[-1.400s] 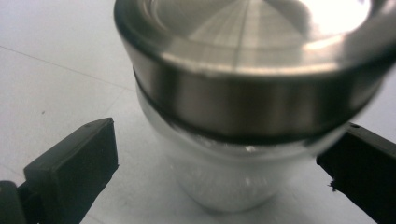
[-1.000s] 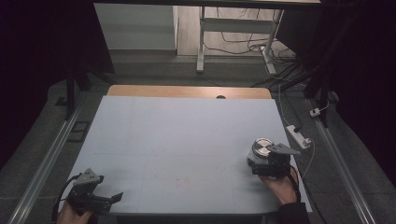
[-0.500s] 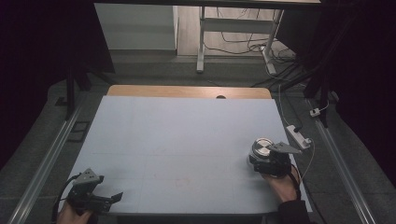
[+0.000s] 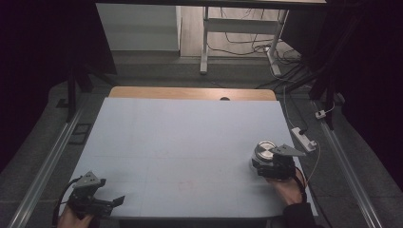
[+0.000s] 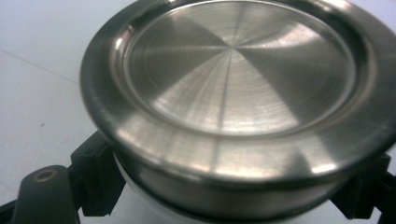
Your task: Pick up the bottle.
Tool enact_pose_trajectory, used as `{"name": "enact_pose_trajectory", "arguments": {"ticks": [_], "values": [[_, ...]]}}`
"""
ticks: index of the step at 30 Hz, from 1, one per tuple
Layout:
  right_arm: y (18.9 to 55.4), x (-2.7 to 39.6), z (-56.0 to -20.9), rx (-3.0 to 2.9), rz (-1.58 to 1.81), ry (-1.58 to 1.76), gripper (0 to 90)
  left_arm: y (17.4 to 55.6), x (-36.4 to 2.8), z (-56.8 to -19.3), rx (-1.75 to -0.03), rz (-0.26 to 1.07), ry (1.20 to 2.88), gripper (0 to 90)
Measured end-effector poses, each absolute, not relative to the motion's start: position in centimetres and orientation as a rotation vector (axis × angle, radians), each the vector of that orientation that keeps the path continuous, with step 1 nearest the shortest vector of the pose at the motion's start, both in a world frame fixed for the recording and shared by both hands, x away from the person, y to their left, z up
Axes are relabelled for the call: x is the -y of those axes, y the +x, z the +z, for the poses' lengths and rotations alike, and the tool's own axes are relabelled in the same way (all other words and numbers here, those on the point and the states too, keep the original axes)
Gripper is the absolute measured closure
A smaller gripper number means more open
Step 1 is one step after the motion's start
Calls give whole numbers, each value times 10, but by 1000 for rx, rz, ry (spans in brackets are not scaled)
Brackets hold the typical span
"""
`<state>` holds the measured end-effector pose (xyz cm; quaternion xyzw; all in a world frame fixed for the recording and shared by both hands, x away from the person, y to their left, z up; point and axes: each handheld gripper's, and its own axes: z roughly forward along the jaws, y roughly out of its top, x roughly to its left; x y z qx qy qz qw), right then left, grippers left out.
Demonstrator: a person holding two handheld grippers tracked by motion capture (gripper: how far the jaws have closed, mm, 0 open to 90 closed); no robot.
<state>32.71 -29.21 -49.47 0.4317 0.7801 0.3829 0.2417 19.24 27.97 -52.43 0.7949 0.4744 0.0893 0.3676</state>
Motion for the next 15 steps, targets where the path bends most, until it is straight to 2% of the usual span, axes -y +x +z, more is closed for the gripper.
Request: {"name": "enact_pose_trajectory", "arguments": {"ticks": [15], "values": [[313,254,-477,-2222,1178,1048,145,192,-281,-524,-1210,218,2040,0]]}}
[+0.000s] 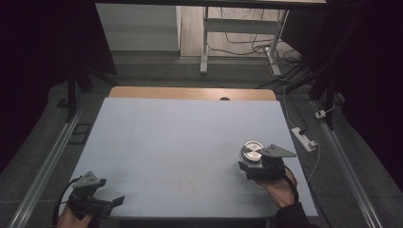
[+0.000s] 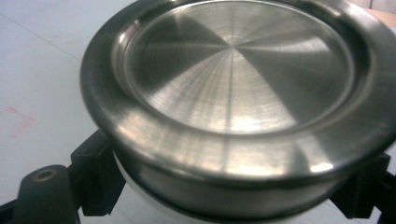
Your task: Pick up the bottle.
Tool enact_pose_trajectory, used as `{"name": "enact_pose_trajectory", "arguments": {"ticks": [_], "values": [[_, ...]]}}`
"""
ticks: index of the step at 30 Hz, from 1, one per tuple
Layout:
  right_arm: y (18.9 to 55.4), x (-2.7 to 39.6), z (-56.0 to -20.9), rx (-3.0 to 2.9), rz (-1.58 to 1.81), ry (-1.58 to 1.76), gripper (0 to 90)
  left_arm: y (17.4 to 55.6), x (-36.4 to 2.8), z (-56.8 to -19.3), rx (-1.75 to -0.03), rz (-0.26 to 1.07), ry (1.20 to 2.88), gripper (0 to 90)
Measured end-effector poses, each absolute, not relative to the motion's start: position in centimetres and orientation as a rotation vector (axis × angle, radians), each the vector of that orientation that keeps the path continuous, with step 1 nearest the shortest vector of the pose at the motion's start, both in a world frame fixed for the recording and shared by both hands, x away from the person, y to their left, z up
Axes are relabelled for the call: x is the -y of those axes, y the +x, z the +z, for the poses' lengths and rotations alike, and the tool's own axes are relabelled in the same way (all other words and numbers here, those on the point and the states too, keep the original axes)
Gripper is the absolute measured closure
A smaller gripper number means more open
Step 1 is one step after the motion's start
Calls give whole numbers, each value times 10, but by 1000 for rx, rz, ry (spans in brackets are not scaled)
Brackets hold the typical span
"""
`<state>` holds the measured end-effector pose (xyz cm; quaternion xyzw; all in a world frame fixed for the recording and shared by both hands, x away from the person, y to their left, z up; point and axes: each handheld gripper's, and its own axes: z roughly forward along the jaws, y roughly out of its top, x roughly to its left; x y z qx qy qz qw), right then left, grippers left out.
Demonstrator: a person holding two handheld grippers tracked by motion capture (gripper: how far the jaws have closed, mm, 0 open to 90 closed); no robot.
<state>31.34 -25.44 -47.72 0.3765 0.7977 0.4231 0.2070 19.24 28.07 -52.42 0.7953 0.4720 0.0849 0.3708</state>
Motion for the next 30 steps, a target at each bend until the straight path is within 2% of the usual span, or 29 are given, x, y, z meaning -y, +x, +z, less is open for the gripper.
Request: {"name": "enact_pose_trajectory", "arguments": {"ticks": [30], "values": [[320,164,-464,-2396,1285,836,145,192,-281,-524,-1193,216,2038,0]]}}
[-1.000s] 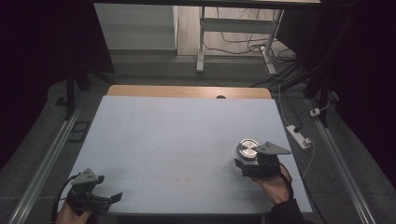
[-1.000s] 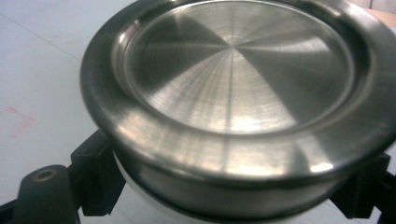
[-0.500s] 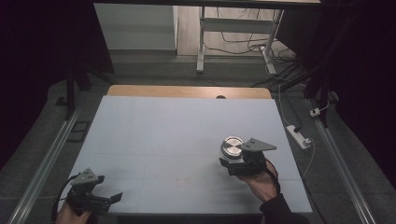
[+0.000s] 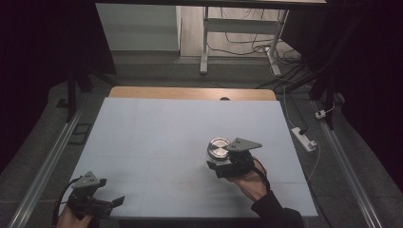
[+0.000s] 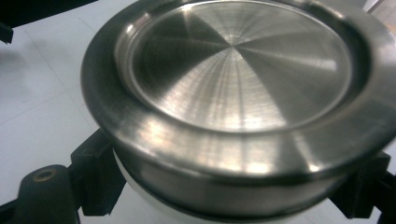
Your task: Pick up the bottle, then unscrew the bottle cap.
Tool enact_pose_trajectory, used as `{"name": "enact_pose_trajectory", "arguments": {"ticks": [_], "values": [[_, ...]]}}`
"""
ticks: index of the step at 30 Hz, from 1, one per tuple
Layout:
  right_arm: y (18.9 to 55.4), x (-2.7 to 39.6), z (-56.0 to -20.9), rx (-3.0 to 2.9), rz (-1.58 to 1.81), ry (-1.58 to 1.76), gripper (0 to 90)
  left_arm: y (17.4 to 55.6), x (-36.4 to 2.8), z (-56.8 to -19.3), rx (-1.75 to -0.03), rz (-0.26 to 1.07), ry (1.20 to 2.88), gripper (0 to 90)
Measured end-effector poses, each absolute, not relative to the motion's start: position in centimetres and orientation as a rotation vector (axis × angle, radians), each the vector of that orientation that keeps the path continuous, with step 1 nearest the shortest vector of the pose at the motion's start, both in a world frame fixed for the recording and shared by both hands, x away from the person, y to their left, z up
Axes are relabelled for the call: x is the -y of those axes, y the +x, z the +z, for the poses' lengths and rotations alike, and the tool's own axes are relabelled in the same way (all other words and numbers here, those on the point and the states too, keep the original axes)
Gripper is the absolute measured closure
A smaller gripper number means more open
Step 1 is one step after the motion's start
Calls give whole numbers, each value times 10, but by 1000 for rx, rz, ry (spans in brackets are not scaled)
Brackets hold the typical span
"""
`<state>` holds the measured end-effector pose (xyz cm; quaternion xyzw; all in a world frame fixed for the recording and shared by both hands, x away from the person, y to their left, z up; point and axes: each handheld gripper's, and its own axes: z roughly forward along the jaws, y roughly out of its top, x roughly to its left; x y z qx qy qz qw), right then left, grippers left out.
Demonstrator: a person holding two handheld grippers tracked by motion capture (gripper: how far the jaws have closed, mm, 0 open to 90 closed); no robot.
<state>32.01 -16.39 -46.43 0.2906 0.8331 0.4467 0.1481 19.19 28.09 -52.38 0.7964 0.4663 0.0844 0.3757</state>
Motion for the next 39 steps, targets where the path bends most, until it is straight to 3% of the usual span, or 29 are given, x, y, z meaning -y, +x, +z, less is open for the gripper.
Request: {"name": "enact_pose_trajectory", "arguments": {"ticks": [22,39], "values": [[323,107,-472,-2491,1312,710,145,192,-282,-524,-1185,205,2029,7],[316,99,-473,-2514,1319,646,145,193,-278,-522,-1146,208,2030,0]]}}
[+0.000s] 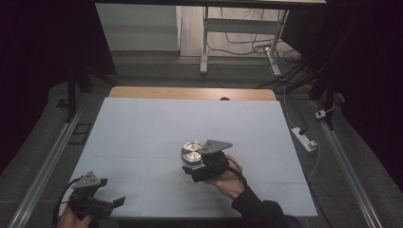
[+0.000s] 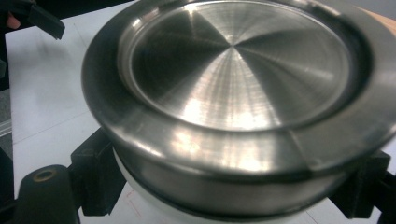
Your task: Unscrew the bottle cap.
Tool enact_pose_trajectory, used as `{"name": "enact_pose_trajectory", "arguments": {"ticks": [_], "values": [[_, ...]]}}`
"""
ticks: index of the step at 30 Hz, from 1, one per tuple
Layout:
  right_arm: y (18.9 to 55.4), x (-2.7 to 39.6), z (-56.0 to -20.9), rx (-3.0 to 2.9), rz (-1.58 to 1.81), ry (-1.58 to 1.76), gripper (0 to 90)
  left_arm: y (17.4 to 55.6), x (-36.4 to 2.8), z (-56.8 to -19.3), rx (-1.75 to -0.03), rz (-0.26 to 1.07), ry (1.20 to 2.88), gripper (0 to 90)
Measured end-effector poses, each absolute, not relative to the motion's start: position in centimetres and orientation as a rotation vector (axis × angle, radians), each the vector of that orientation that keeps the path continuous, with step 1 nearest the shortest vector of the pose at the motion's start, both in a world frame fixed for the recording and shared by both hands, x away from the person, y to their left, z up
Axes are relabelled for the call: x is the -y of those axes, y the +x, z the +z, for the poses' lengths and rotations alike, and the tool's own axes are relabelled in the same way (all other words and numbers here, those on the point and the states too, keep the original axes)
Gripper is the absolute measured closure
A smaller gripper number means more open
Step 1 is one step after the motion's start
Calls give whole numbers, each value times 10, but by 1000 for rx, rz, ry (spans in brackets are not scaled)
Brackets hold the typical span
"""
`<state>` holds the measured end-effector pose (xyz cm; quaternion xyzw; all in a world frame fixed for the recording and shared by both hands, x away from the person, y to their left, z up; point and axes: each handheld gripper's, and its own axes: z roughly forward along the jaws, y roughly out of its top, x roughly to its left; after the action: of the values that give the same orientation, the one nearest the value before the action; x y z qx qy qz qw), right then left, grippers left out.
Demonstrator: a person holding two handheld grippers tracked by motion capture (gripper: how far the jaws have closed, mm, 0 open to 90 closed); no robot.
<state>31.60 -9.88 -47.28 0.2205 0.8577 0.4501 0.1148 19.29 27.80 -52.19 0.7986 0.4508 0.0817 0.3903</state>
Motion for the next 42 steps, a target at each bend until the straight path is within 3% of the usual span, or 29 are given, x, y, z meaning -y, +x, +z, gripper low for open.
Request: {"name": "enact_pose_trajectory", "arguments": {"ticks": [17,32,42], "values": [[315,99,-472,-2531,1320,617,145,216,-261,-507,-915,199,1956,0],[314,98,-472,-2547,1328,569,145,248,-223,-479,-765,223,2030,0],[313,97,-472,-2556,1321,539,145,274,-210,-466,-663,167,2021,0]]}}
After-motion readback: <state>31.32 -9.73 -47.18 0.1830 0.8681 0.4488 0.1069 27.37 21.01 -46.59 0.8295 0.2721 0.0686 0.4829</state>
